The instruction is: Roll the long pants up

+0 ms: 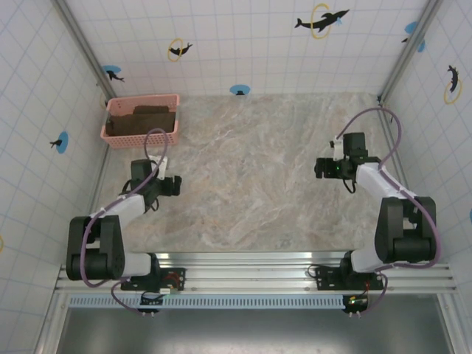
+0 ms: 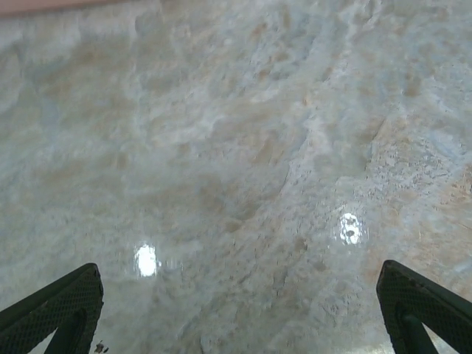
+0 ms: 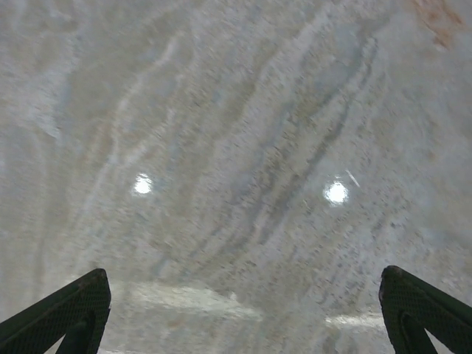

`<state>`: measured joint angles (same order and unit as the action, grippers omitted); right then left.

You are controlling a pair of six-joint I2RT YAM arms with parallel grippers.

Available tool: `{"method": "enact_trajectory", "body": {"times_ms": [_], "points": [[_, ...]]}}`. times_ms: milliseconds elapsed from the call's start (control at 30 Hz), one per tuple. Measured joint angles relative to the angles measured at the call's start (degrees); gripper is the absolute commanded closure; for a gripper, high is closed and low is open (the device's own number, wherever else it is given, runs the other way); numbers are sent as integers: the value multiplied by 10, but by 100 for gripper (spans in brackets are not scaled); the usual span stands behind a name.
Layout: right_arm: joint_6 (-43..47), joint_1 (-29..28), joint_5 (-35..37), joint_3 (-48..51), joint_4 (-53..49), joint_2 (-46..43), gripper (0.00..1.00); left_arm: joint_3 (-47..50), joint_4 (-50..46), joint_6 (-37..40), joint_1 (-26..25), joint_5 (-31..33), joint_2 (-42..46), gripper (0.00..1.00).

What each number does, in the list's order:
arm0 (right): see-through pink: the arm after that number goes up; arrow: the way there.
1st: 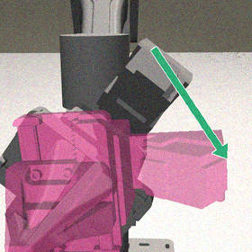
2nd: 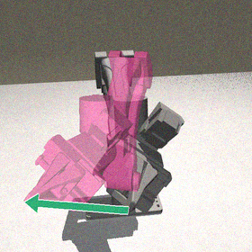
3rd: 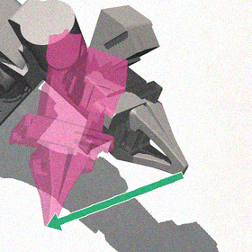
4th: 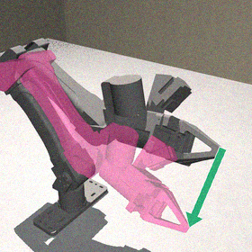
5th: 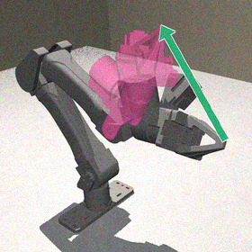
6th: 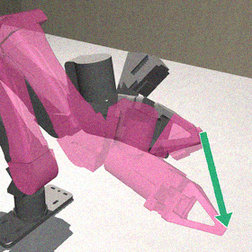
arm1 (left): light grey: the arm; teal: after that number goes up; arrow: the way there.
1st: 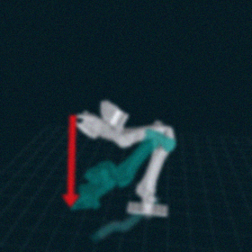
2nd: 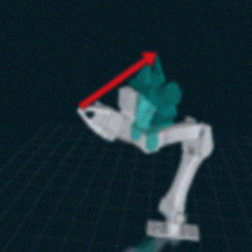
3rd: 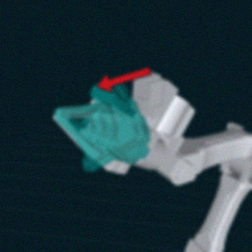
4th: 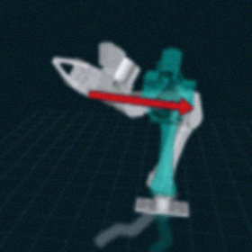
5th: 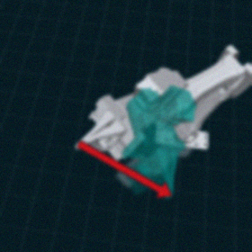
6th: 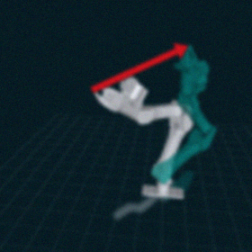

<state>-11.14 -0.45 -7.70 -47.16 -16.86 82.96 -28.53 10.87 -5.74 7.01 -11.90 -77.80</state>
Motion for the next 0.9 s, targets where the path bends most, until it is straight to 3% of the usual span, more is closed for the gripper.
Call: {"method": "enact_trajectory", "body": {"times_ms": [200, 433, 533, 600, 733, 900], "points": [[37, 0, 50, 102, 141, -77, 3, 1, 160, 27, -2, -9, -53, 2], [47, -1, 54, 183, 378, -36, 3, 4, 226, 73, -60, -8, -72, 3], [60, -1, 39, 187, 434, 16, 3, 38, 309, 77, -74, 26, -84, 2], [78, -11, 34, 189, 456, 31, 3, 50, 315, 81, -79, 47, -90, 2], [91, -40, 50, 261, 616, 43, 3, 54, 331, 88, -86, 76, -92, 3], [102, -47, 76, 266, 630, 47, 3, 54, 336, 89, -87, 84, -92, 3]]}}
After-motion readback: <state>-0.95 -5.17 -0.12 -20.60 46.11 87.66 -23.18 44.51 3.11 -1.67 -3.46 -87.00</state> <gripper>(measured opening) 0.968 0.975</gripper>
